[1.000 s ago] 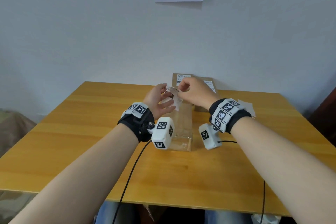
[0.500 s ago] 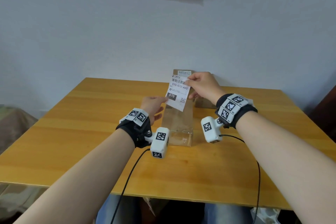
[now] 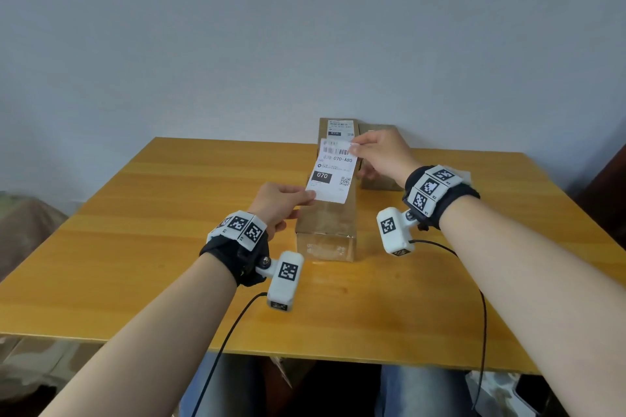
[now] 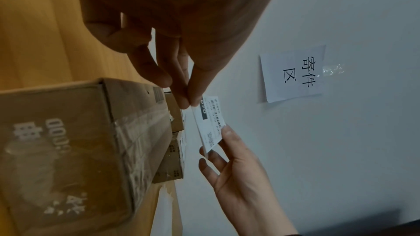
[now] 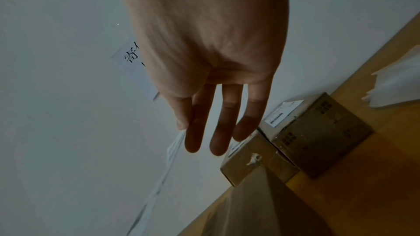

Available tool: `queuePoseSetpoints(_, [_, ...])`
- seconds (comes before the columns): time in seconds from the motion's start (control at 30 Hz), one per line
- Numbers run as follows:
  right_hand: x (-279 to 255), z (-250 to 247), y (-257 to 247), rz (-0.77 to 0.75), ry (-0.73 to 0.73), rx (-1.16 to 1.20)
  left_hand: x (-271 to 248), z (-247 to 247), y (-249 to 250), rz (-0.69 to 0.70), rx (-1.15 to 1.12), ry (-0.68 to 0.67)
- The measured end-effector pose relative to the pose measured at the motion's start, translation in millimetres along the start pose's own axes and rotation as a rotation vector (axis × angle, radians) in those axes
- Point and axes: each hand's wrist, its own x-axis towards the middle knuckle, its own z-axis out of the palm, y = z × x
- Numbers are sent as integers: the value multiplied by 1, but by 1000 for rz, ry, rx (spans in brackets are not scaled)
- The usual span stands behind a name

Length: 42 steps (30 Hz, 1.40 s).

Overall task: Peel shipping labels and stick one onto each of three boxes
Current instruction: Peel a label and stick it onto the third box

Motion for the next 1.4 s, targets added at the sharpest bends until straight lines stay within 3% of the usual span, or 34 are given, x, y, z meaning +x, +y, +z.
queuePoseSetpoints(0.47, [12, 20, 33, 139, -10, -28, 6, 2, -20, -128, 149, 21])
queuePoseSetpoints(1.4, [35, 41, 67, 187, -26, -98, 30, 9, -30, -65, 281, -13])
